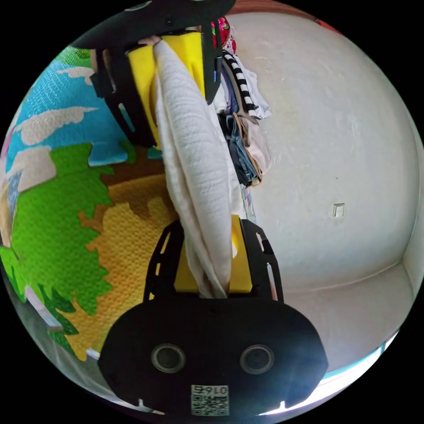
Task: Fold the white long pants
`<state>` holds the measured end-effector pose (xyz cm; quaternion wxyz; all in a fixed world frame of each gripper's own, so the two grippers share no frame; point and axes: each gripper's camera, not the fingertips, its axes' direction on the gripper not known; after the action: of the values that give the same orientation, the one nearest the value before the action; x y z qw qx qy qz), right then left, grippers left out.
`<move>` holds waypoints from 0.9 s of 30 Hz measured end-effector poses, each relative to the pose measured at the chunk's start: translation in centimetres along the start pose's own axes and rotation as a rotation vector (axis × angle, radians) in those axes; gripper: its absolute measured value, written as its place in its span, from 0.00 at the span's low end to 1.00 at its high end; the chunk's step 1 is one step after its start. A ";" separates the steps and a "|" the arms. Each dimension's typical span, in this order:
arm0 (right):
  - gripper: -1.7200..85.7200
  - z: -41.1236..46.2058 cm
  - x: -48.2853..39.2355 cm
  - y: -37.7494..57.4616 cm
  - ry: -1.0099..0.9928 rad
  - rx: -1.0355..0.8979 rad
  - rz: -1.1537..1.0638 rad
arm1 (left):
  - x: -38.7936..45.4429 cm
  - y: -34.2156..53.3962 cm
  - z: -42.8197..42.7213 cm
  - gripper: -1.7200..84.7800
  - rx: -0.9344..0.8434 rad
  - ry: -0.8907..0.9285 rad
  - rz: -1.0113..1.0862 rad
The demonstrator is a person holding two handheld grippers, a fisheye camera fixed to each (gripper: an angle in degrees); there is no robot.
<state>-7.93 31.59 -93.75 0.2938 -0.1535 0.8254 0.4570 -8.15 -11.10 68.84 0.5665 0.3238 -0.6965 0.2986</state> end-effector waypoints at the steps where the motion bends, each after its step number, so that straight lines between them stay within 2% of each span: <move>1: 0.14 0.0 -0.2 1.5 0.013 -0.013 -0.005 | 0.4 -1.0 0.0 0.15 0.001 0.011 0.005; 7: 0.15 2.7 1.7 7.8 0.011 -0.102 0.054 | 2.6 -12.2 2.8 0.15 0.015 0.084 0.029; 12: 0.14 9.2 3.7 10.8 0.007 -0.122 0.057 | 1.6 -22.2 9.9 0.15 0.013 0.080 -0.040; 23: 0.14 33.3 8.7 11.9 0.085 -0.200 0.004 | -6.0 -41.9 28.5 0.14 -0.017 0.000 -0.075; 27: 0.13 39.8 10.0 10.8 0.077 -0.277 0.049 | -11.9 -45.9 34.8 0.14 -0.021 0.069 -0.104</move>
<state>-7.66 71.12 -109.10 0.2266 -0.1896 0.7685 0.5676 9.10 -65.10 53.18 0.6081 0.3432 -0.6619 0.2726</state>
